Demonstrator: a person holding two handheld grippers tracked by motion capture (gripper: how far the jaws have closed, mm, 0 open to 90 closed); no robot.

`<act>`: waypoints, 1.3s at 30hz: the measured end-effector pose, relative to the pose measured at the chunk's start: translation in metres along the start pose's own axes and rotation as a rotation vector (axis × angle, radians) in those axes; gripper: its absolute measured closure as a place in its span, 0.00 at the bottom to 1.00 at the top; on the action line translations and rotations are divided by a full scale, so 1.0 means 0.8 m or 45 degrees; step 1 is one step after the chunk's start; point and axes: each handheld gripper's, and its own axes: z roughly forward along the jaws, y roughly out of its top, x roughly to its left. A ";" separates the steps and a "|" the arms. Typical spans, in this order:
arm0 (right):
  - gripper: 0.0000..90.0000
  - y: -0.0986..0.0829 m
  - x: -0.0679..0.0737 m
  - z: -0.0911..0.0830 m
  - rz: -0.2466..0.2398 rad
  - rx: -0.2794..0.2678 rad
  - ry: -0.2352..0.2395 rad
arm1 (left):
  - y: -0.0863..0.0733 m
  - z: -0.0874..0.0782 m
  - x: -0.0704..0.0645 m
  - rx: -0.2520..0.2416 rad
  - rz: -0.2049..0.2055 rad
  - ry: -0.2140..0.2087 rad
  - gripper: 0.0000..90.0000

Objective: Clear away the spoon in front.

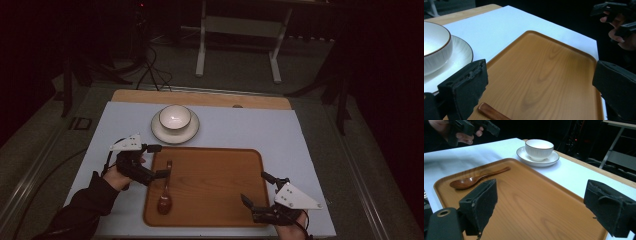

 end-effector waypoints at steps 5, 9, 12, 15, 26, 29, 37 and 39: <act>0.13 0.000 0.000 0.000 0.000 0.000 -0.002 | 0.002 -0.013 -0.010 -0.026 0.005 -0.003 0.00; 0.13 0.000 0.000 0.000 -0.003 0.000 -0.004 | -0.002 -0.022 -0.018 -0.040 0.007 0.018 0.00; 0.13 0.000 0.000 0.000 -0.004 0.000 -0.006 | -0.007 -0.028 -0.023 -0.051 0.013 0.041 0.00; 0.13 0.000 0.000 0.000 -0.008 0.003 -0.008 | -0.011 -0.031 -0.025 -0.054 0.006 0.045 0.00; 0.13 0.000 0.001 0.000 -0.009 0.005 -0.009 | -0.040 -0.046 -0.043 -0.038 -0.005 0.094 0.00; 0.13 0.000 0.001 0.000 -0.011 0.006 -0.013 | -0.051 -0.051 -0.047 -0.058 -0.029 0.114 0.00; 0.13 0.000 0.001 0.000 -0.014 0.006 -0.018 | -0.061 -0.059 -0.055 -0.082 -0.017 0.148 0.00; 0.13 -0.001 0.001 0.000 -0.017 0.009 -0.019 | -0.063 -0.061 -0.055 -0.093 -0.018 0.156 0.00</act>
